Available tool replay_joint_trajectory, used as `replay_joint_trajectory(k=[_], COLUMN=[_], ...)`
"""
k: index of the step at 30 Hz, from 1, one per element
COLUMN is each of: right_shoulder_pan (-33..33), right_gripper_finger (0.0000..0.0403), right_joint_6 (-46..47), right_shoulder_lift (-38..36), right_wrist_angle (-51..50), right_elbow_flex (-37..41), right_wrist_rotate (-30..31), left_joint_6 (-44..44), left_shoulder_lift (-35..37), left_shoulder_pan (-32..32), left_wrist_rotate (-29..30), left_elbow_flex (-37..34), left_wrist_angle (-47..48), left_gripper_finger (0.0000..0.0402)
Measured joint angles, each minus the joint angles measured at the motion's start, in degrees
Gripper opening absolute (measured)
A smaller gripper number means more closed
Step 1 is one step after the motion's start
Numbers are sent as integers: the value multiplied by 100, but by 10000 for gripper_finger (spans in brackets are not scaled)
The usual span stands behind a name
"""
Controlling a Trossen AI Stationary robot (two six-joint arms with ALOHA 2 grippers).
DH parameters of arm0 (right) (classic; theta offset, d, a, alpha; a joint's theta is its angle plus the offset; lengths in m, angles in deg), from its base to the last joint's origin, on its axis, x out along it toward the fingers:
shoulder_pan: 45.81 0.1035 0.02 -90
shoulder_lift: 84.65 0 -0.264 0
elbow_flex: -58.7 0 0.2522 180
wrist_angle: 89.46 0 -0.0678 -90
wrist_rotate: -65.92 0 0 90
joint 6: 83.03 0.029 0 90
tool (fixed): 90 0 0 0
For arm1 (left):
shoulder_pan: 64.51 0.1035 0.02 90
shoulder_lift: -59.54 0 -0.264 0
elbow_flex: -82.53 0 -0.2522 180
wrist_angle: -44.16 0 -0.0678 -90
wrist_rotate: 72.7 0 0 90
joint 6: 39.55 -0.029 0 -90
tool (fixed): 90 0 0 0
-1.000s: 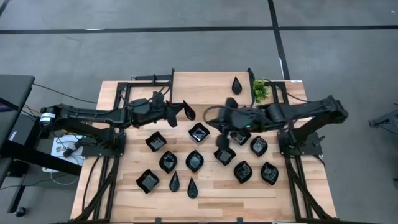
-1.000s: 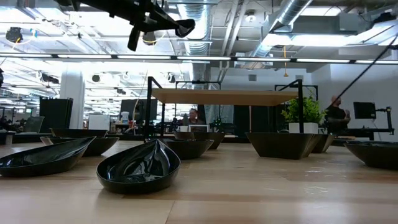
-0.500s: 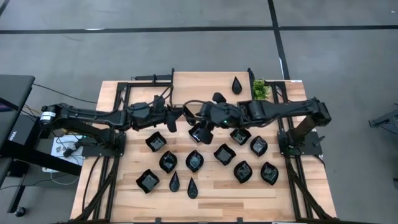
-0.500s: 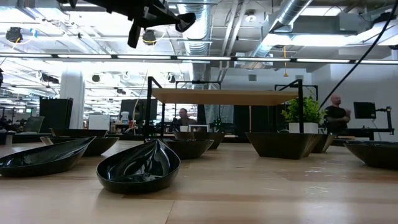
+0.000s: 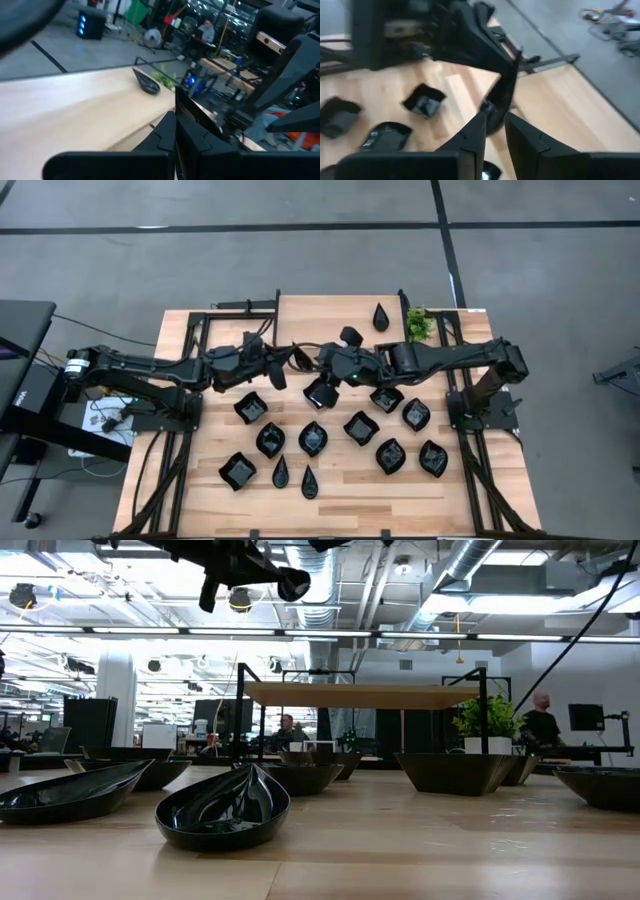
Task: Pick & Place Mini shaped plates
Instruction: Stack the drop-shaped plate on top of the other drop-shaped plates on the shelf
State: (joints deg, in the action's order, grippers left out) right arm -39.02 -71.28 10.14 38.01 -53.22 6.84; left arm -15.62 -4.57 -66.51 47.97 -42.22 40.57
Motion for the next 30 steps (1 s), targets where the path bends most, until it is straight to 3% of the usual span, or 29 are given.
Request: replay_joint_trajectory(k=[10, 30], right_shoulder_pan=[-50, -209], right_gripper_finger=[69, 68], right_joint_6=[-368, -723], right_shoulder_lift=[158, 208], right_wrist_angle=[282, 964], right_elbow_flex=[-12, -10], right_wrist_rotate=[738, 660], left_joint_6=[-466, -742], left_shoulder_lift=[0, -2], left_shoulder_pan=[7, 11], left_wrist_rotate=[329, 498], left_elbow_flex=[4, 4], left_wrist_angle=[-251, -439], left_gripper_finger=[5, 5])
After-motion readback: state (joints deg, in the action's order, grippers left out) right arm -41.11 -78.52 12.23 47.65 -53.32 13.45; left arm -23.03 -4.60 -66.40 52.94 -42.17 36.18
